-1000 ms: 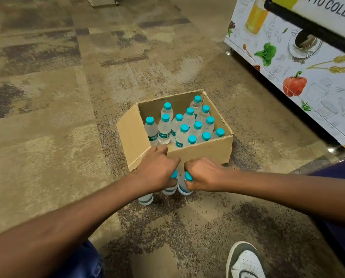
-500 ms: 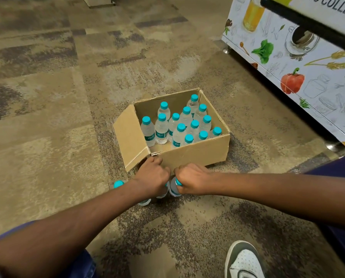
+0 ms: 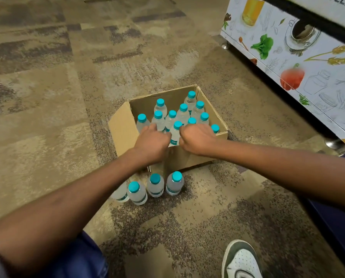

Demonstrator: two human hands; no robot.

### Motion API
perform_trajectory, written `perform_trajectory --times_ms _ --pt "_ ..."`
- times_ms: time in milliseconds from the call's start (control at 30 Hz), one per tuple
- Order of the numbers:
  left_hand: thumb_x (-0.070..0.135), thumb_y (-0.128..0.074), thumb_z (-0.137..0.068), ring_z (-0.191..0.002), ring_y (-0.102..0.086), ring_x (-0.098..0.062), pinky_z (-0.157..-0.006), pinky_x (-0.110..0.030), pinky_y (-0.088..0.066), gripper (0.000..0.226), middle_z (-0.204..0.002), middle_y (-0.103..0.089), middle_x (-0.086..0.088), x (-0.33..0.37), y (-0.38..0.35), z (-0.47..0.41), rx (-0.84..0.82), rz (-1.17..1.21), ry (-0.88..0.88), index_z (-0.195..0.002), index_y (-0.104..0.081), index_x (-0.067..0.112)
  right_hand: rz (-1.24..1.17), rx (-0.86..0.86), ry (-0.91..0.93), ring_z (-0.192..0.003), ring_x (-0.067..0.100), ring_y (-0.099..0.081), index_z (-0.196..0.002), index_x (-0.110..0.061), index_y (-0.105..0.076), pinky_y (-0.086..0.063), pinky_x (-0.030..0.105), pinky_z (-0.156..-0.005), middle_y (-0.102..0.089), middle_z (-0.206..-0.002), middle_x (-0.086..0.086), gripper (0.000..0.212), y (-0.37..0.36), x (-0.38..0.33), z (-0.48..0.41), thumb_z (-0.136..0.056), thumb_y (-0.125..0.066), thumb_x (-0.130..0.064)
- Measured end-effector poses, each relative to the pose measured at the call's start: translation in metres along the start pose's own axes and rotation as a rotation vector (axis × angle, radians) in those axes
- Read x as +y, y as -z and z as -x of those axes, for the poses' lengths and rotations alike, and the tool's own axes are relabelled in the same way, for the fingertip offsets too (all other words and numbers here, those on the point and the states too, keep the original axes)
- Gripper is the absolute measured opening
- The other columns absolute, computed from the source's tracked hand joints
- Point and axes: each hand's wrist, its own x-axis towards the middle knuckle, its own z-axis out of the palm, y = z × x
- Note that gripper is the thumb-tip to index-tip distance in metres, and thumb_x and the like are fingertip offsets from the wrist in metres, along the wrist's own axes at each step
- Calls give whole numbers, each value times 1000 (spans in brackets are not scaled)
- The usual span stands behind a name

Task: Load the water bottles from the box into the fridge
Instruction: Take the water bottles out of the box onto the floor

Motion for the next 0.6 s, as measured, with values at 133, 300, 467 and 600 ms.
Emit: perform_trajectory --times_ms 133,300,467,600 --pt "33 -47 -96 -108 -43 -28 -86 -40 -36 28 -110 -64 -9 -3 -12 -31 114 112 145 -117 -54 15 1 -4 -83 -79 27 -54 -92 -13 -51 -34 31 -58 -61 -93 11 26 -7 23 -17 -90 -55 -39" --pt "36 -51 -94 -117 -43 -33 -93 -45 -36 43 -125 -58 -12 4 -38 -65 92 175 193 -133 -45 20 -46 -164 -63 -89 25 -59 -104 -13 -60 -50 35 -70 -65 -99 5 44 -26 38 -41 -85 -60 -53" --pt "34 -61 -88 -115 -46 -32 -91 -45 -38 54 -123 -58 -11 10 -45 -91 41 203 203 -137 -39 30 -52 -269 65 -91 23 -58 -118 -13 -60 -41 30 -67 -65 -103 7 49 -20 45 -50 -84 -64 -48" --pt "27 -53 -93 -109 -47 -32 -86 -43 -39 32 -115 -57 -14 15 -47 -102 54 140 171 -124 -52 25 -26 -259 106 -88 24 -58 -112 -13 -60 -38 29 -65 -65 -107 8 38 -22 45 -51 -84 -67 -37"
